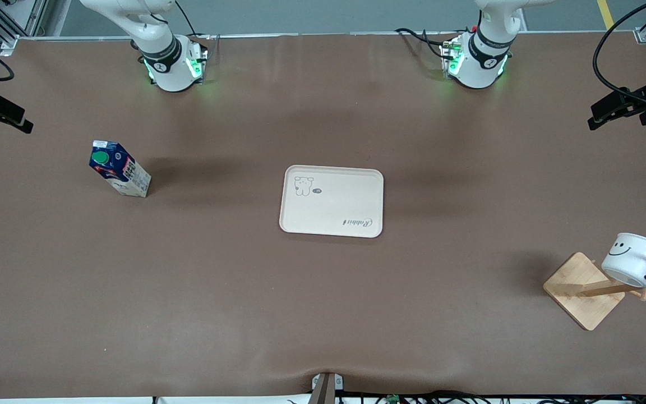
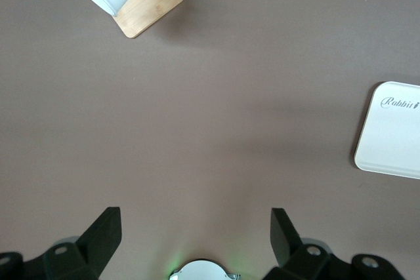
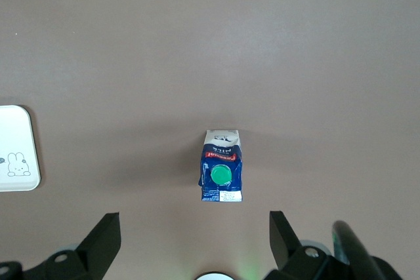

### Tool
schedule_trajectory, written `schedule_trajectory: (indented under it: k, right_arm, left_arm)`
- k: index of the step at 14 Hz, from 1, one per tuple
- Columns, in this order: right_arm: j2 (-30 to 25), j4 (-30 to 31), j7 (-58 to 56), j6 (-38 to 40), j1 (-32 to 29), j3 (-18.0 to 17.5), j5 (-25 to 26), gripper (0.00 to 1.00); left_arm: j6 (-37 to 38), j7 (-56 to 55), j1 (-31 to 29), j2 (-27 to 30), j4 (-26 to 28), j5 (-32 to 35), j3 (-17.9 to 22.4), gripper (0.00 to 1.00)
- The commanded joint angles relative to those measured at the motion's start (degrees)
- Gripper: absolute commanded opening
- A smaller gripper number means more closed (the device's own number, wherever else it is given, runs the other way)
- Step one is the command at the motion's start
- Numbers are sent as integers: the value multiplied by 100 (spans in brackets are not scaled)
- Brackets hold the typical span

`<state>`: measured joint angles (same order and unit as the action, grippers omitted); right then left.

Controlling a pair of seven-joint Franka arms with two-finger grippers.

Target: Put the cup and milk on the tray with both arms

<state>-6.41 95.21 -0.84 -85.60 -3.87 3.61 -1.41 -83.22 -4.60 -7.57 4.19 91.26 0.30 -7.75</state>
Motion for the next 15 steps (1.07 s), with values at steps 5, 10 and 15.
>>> schedule_trajectory:
  k: [5, 10, 15]
  right_arm:
    - [105, -134, 22, 61, -52, -45, 71, 100]
    - [114, -134, 22, 61, -70, -45, 80, 100]
    - [114, -134, 22, 69, -70, -45, 80, 100]
  left_arm:
    - [87, 38, -25, -58, -100, 13, -16, 100]
    - [34, 64, -34, -532, -442, 22, -8, 100]
    - [-1175, 64, -438, -568, 74, 58, -16, 100]
